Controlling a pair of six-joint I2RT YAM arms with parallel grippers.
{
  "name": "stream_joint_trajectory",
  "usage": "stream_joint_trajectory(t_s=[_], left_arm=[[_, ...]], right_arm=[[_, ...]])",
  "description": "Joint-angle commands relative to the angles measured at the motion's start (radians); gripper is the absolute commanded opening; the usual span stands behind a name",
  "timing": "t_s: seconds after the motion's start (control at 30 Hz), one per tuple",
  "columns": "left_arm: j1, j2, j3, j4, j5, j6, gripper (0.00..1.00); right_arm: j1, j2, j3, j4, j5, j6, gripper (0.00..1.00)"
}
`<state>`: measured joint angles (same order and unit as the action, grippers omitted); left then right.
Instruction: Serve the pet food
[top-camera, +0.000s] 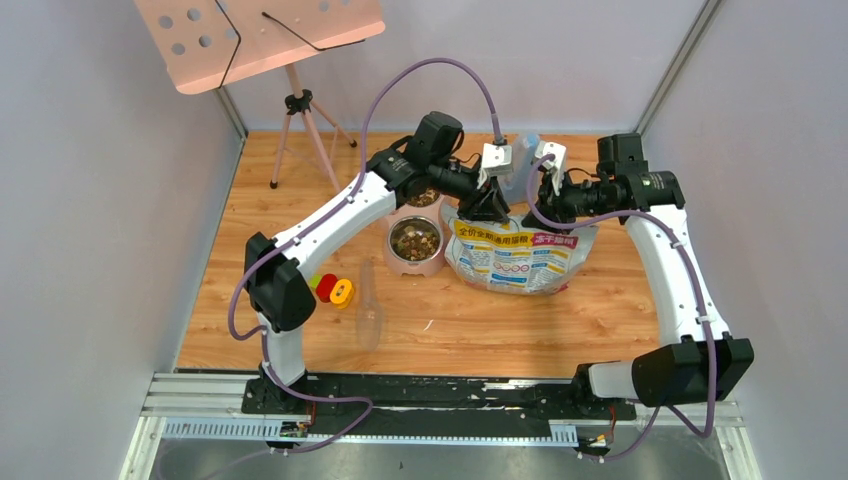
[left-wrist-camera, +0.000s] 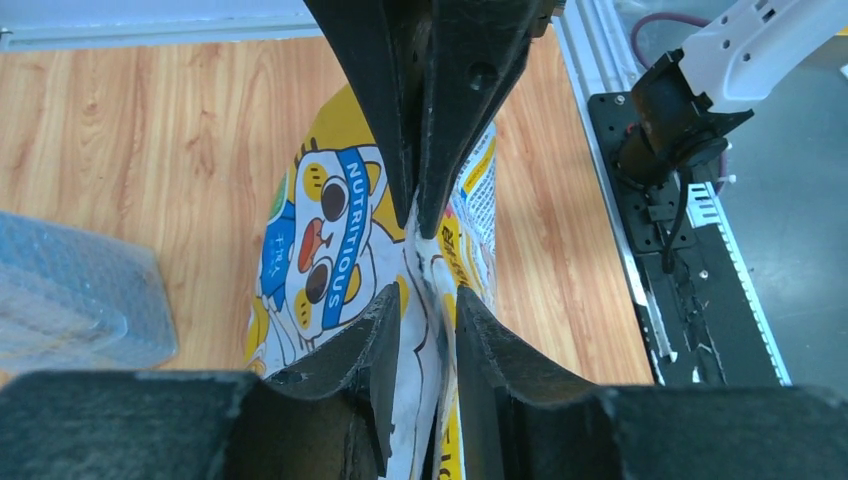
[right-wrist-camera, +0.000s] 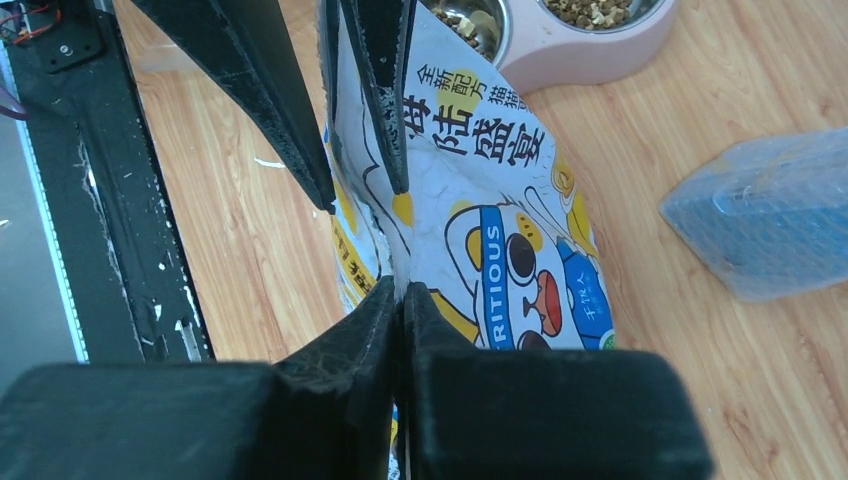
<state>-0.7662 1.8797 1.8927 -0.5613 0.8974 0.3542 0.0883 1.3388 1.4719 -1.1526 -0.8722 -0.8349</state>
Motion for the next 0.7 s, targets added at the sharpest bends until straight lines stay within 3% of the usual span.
stream_joint_trajectory(t_s=[0.0,0.13,0.23,0.27,0.33,0.4,0.53,0.67], left_arm=[[-0.001,0.01,0.036,-0.013,0.06,0.019,0.34],[-0.001,0.01,0.018,-0.002,0.033,0.038,0.29],[-0.001,0.008,0.012,-0.016,0.045,0.066,0.37],[-0.001,0.005,0.011,-0.034,0.062,0.078,0.4],[-0.001,-0.004,0.011,-0.075,0.07,0.121,0.42],[-0.001,-0.017,0.011,-0.125,0.051,0.178,0.42],[0.003,-0.034,0.011,-0.224,0.022,0.315,0.39],[0.005,-0.036,0.007,-0.266,0.022,0.331,0.31]], right_arm=[[0.001,-0.016,-0.016,0.054,-0.074,0.022,0.01],[0.001,-0.028,-0.017,0.048,-0.081,0.024,0.0],[0.002,-0.037,-0.016,0.044,-0.074,0.023,0.01],[0.002,-0.04,-0.016,0.045,-0.066,0.023,0.07],[0.001,-0.051,-0.016,0.043,-0.053,0.028,0.34],[0.001,-0.074,-0.019,0.041,-0.05,0.023,0.44],[0.028,-0.129,-0.066,0.039,-0.041,-0.005,0.48],[0.063,-0.166,-0.12,0.052,-0.04,-0.015,0.47]])
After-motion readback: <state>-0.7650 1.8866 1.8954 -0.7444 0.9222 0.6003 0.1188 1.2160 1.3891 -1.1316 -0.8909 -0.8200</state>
